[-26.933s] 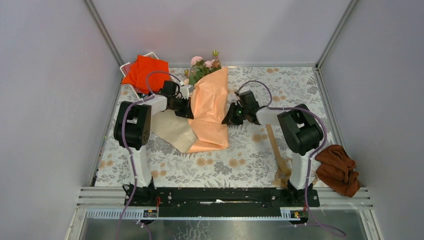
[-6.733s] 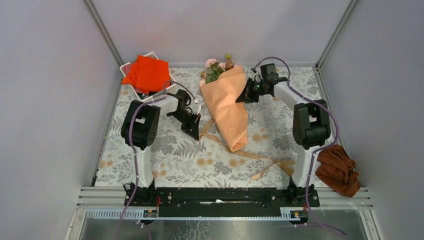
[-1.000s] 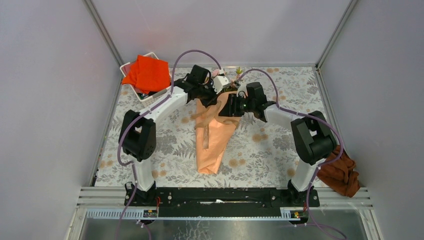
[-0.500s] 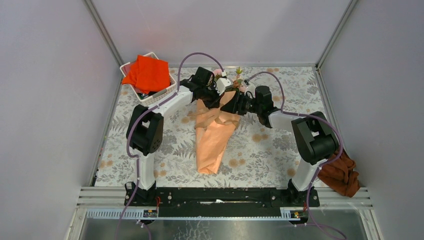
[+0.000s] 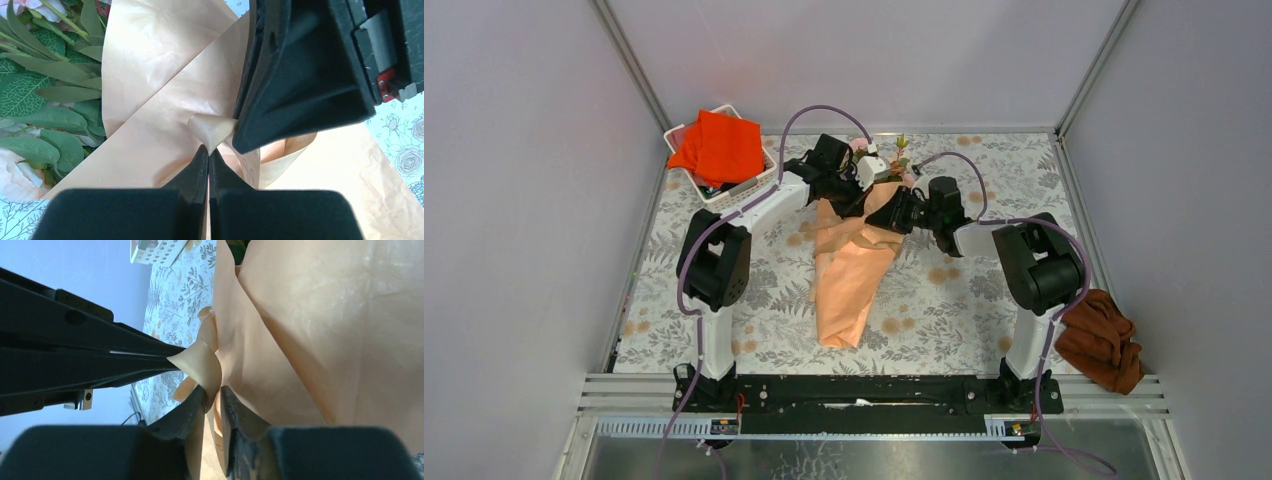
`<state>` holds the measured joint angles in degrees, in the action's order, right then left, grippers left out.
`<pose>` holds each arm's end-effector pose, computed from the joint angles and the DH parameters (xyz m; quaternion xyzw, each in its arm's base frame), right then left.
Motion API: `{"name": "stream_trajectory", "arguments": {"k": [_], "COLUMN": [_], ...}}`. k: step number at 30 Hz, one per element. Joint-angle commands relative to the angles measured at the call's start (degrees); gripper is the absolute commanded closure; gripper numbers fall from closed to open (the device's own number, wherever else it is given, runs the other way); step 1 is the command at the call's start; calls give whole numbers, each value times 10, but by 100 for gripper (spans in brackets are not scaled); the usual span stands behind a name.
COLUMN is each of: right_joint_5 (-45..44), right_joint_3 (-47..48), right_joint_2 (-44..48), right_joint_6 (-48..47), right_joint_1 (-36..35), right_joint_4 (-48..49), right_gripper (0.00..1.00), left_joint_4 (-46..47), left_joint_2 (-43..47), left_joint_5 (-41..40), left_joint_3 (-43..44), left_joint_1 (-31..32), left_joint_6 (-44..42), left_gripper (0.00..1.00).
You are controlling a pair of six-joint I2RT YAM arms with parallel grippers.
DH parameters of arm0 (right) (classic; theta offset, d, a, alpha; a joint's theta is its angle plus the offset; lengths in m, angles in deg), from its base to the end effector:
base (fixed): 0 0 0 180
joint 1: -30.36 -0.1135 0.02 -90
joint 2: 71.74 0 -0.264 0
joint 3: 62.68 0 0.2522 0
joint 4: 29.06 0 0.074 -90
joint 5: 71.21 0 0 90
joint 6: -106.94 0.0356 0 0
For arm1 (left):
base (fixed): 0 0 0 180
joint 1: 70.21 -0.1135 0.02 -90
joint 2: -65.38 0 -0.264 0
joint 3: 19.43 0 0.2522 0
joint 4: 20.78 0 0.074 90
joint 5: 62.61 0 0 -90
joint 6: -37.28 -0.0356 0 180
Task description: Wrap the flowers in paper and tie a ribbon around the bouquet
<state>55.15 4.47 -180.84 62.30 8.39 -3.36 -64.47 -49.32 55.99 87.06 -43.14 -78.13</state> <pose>0.3561 0.1664 0.1656 -0.0293 0.7822 0.5238 0.3361 0.3884 -0.2176 0.2345 0.4773 0.7859 -0.2380 0.3129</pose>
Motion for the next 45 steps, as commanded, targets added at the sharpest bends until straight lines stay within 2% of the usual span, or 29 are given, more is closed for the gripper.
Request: {"name": "stream_trajectory", "arguments": {"k": [1,2,3,5,9,11,13,18,21,23,26,29,33,35,45], "right_joint_5": [-13,-18,-21,-25,-28,-26,-23,-17,-18,-17,-16,-14,-15,-14,-7], "right_joint_3": [19,16,14,5,-11,-14,-17,-27,-33,-35,-32,-33,-32,-31,-7], "right_joint_2": [2,4,6,12,18,20,25,51,60,58,52,52,53,53,47], "right_joint_6": [5,4,1,-8,-21,-24,-24,-50,-60,-57,-51,-49,-51,-51,-70], "right_joint_1": [-6,-6,-6,-6,-6,-6,-6,-7,-9,-9,-9,-10,-10,-10,-12], "right_joint_4": [11,4,-3,-16,-33,-35,-39,-75,-90,-88,-83,-80,-84,-84,-115], "right_gripper": [88,94,97,100,100,100,100,100,100,100,100,100,100,100,100], "left_joint_4": [15,11,5,-10,-34,-34,-35,-75,-123,-133,-133,-135,-144,-138,-113], "left_joint_2": [18,21,26,36,73,93,105,97,100,110,104,69,46,39,32], "left_joint_5": [14,13,11,2,-10,-18,-24,-5,39,59,41,-7,-7,-10,-32], "left_joint_3": [-13,-16,-19,-21,-29,-36,-48,-65,-64,-74,-79,-63,-57,-59,-66], "left_joint_1": [3,3,3,2,-2,-4,-5,-4,4,14,26,26,26,26,26], "left_joint_6": [-8,-13,-17,-28,-47,-51,-53,-67,-100,-119,-125,-108,-121,-125,-116], "left_gripper": [95,89,79,60,48,47,51,81,85,84,76,64,43,37,38]}}
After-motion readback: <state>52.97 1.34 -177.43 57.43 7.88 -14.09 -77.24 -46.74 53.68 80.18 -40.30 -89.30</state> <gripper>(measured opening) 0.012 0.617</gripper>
